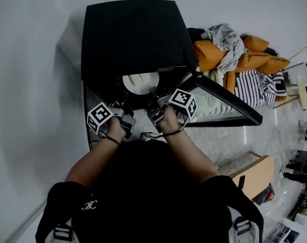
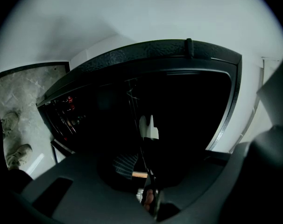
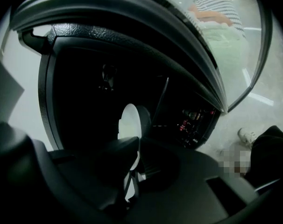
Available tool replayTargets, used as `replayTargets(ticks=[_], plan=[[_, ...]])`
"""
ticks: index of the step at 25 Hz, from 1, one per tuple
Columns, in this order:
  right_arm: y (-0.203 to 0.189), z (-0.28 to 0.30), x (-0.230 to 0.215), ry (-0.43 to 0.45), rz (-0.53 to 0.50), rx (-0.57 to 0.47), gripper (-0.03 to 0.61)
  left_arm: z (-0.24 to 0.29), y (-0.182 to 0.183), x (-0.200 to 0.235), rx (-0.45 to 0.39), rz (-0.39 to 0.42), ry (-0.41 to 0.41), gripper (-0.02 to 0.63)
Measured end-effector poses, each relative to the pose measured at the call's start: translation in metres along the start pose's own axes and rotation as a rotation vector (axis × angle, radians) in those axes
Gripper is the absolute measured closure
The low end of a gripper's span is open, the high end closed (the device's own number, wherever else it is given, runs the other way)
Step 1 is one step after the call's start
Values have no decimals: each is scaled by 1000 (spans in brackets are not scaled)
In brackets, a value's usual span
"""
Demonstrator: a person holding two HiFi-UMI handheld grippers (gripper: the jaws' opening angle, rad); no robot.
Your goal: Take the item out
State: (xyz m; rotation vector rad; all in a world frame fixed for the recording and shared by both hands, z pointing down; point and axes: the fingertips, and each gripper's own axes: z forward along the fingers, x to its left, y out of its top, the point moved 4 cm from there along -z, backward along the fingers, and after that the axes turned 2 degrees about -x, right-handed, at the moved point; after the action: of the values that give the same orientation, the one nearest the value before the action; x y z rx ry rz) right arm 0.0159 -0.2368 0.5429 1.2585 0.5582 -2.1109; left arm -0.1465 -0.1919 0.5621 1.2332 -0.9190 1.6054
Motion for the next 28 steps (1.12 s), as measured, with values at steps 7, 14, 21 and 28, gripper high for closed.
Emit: replayTargets(ticks=[7, 14, 21, 28], plan=[[3, -11, -4, 7, 9, -27, 554, 1, 0, -1, -14, 8, 1, 568], [-7, 1, -4, 29, -5, 10, 448, 2, 1, 1, -15, 10, -3, 568], [-19, 13, -5, 1, -1, 72, 515, 1, 0, 3, -11, 10, -1, 568], [-19, 6, 0, 55, 12, 82, 551, 1, 2, 0, -1, 14, -5, 568]])
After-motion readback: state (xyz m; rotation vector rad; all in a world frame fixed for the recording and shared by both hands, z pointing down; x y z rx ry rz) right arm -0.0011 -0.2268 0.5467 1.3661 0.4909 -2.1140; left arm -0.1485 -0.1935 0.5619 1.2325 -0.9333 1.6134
